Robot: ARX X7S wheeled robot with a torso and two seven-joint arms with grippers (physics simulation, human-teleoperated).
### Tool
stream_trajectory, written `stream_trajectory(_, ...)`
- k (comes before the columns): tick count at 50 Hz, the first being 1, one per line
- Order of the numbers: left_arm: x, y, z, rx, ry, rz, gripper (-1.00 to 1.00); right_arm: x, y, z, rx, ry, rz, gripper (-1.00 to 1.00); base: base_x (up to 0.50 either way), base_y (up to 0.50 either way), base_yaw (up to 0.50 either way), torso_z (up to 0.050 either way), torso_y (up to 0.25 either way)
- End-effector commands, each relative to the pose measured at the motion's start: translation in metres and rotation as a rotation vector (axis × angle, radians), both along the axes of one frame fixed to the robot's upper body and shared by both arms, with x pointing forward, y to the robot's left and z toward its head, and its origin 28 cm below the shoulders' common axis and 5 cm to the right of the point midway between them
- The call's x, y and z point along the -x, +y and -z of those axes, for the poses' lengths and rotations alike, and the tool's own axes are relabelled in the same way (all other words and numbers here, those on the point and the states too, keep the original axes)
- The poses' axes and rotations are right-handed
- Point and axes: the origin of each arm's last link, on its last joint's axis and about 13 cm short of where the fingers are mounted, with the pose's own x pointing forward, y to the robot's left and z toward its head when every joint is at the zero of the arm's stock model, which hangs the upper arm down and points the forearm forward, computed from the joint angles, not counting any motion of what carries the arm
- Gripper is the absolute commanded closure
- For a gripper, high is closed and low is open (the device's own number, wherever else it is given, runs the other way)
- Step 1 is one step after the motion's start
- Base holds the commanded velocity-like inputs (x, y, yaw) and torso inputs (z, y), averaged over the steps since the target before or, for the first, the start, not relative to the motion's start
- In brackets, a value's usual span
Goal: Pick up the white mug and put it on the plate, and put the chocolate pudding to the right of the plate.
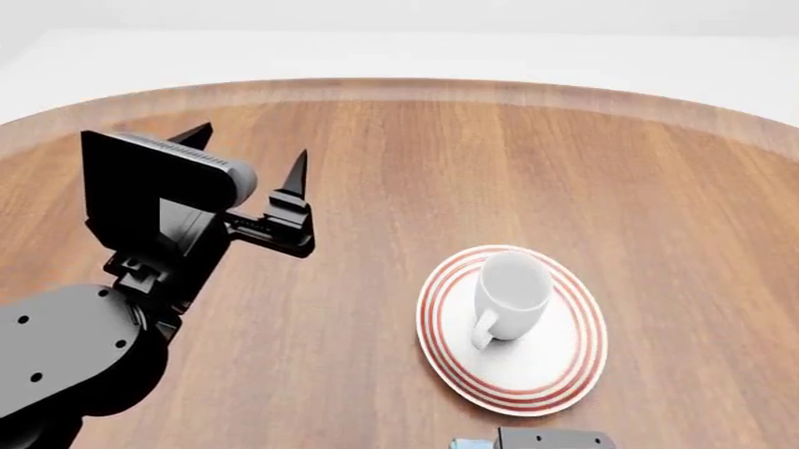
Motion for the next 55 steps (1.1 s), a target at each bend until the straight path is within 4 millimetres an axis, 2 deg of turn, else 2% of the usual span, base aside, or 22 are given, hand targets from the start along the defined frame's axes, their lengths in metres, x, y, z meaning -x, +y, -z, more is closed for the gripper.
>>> stream_trajectory(1, -0.002, -0.004, -0.002, -0.007, -0.018, 0.029, -1.00, -0.004, 0.003, 0.000, 0.003, -0.071, -0.029, 1.00, 0.00, 0.00, 0.00, 0.000, 0.000)
stream_trajectory(14, -0.002, -0.004, -0.001, -0.008, -0.015, 0.031, -1.00, -0.006, 0.003, -0.004, 0.006, -0.107, -0.043, 1.00, 0.00, 0.00, 0.00, 0.000, 0.000)
stream_trajectory(19, -0.002, -0.003, -0.001, -0.006, -0.014, 0.029, -1.00, -0.008, 0.001, -0.013, -0.021, -0.152, -0.051, 1.00, 0.00, 0.00, 0.00, 0.000, 0.000)
stream_trajectory(26, -0.002, -0.002, 0.000, -0.005, -0.010, 0.027, -1.00, 0.001, -0.006, -0.044, -0.054, -0.263, -0.109, 1.00, 0.00, 0.00, 0.00, 0.000, 0.000)
stream_trajectory(31, -0.002, -0.002, -0.001, -0.004, -0.012, 0.027, -1.00, 0.008, -0.019, -0.067, -0.070, -0.330, -0.128, 1.00, 0.00, 0.00, 0.00, 0.000, 0.000)
stream_trajectory(37, -0.002, -0.003, -0.001, -0.006, -0.010, 0.029, -1.00, 0.003, -0.039, -0.096, -0.088, -0.426, -0.126, 1.00, 0.00, 0.00, 0.00, 0.000, 0.000)
stream_trajectory(46, -0.002, -0.004, -0.001, -0.009, -0.009, 0.030, -1.00, 0.004, -0.058, -0.120, -0.093, -0.493, -0.143, 1.00, 0.00, 0.00, 0.00, 0.000, 0.000)
stream_trajectory(55, -0.001, -0.004, -0.004, -0.010, -0.014, 0.027, -1.00, 0.010, -0.077, -0.165, -0.062, -0.670, -0.096, 1.00, 0.00, 0.00, 0.00, 0.000, 0.000)
